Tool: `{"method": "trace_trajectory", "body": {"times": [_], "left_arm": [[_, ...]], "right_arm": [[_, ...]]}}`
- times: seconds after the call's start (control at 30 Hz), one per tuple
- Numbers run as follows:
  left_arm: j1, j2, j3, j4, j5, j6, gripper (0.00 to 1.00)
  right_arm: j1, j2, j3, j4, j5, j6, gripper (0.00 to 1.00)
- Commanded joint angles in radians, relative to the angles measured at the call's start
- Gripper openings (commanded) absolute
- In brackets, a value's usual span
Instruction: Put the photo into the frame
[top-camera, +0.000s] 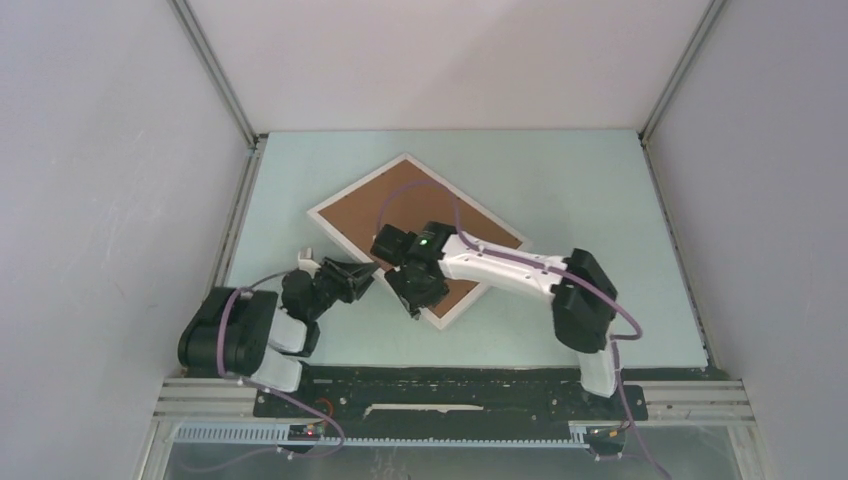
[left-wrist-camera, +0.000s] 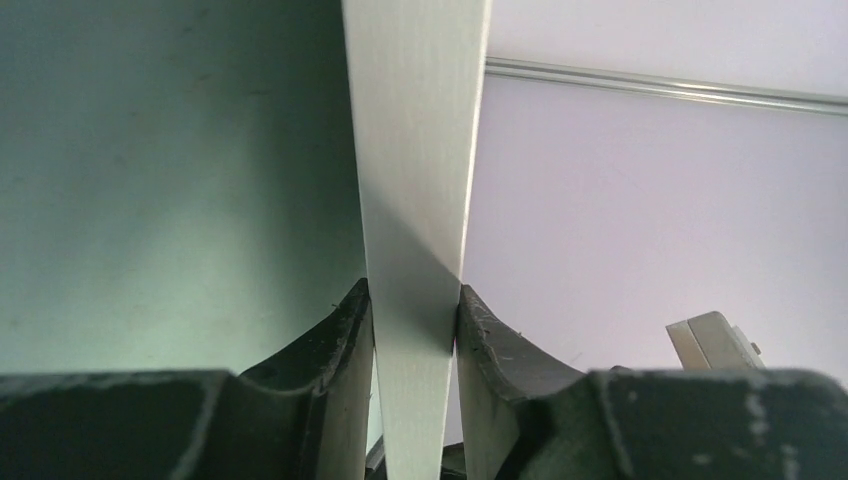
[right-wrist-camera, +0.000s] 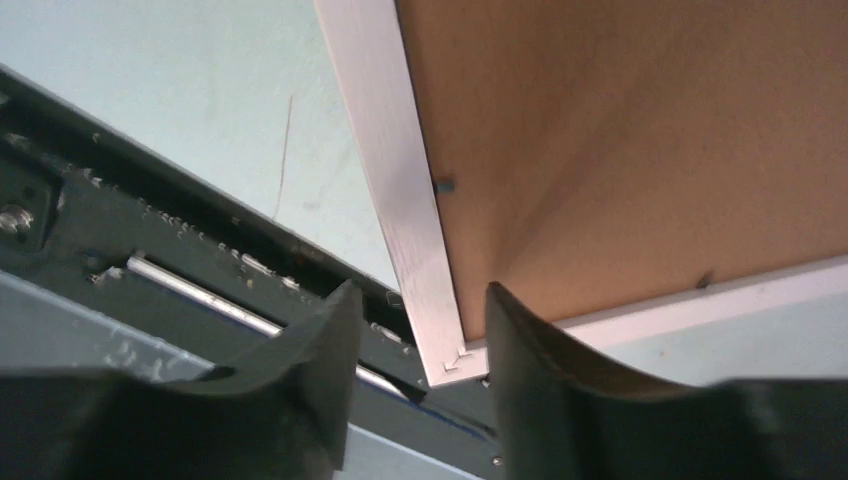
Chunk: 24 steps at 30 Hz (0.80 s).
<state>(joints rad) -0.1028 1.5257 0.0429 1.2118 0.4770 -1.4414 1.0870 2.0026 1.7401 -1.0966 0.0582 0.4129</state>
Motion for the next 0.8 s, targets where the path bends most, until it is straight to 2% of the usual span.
{"method": "trace_trajectory", "body": {"times": [0.0,0.07,0.13,0.17,0.23,0.3,0.37,0.43,0.47,0.53,0.6,0.63,0.77], "left_arm": [[-0.002,-0.256,0.051,-0.146,0.009,0.002,0.0],[-0.003,-0.474,0.12,-0.49,0.001,0.069,0.0],[-0.003,-0.661,0.238,-0.896,-0.068,0.151,0.0],[-0.003,-0.731,0.296,-1.029,-0.095,0.176,0.0],[-0.002,-0.803,0.423,-1.257,-0.127,0.227,0.0],[0.001,-0.817,0.543,-1.462,-0.15,0.241,0.0],[-0.001,-0.813,0.595,-1.551,-0.131,0.213,0.0],[-0.001,-0.82,0.612,-1.562,-0.104,0.176,0.0],[-0.002,-0.829,0.624,-1.574,-0.108,0.163,0.0],[-0.002,-0.857,0.679,-1.639,-0.148,0.167,0.0],[-0.002,-0.87,0.752,-1.713,-0.199,0.185,0.0],[-0.002,-0.864,0.792,-1.749,-0.21,0.194,0.0],[-0.004,-0.808,0.899,-1.825,-0.186,0.201,0.0]], "right_arm": [[0.023,-0.254,-0.08,0.089,-0.072,-0.104,0.72],[0.078,-0.349,-0.122,0.13,0.009,-0.167,0.87],[0.151,-0.41,-0.158,0.146,0.139,-0.2,0.93],[0.184,-0.437,-0.186,0.161,0.215,-0.203,0.96],[0.234,-0.515,-0.319,0.254,0.337,-0.23,0.98],[0.279,-0.622,-0.48,0.428,0.444,-0.306,0.98],[0.322,-0.76,-0.627,0.618,0.513,-0.422,0.97],[0.354,-0.875,-0.773,0.825,0.519,-0.575,0.97],[0.349,-0.926,-0.837,0.92,0.5,-0.624,0.97],[0.314,-1.0,-0.95,1.05,0.363,-0.698,0.95],[0.309,-1.049,-1.057,1.219,0.269,-0.813,0.93],[0.313,-1.058,-1.105,1.315,0.296,-0.85,0.92],[0.279,-1.023,-1.151,1.455,0.282,-0.918,0.79]]}}
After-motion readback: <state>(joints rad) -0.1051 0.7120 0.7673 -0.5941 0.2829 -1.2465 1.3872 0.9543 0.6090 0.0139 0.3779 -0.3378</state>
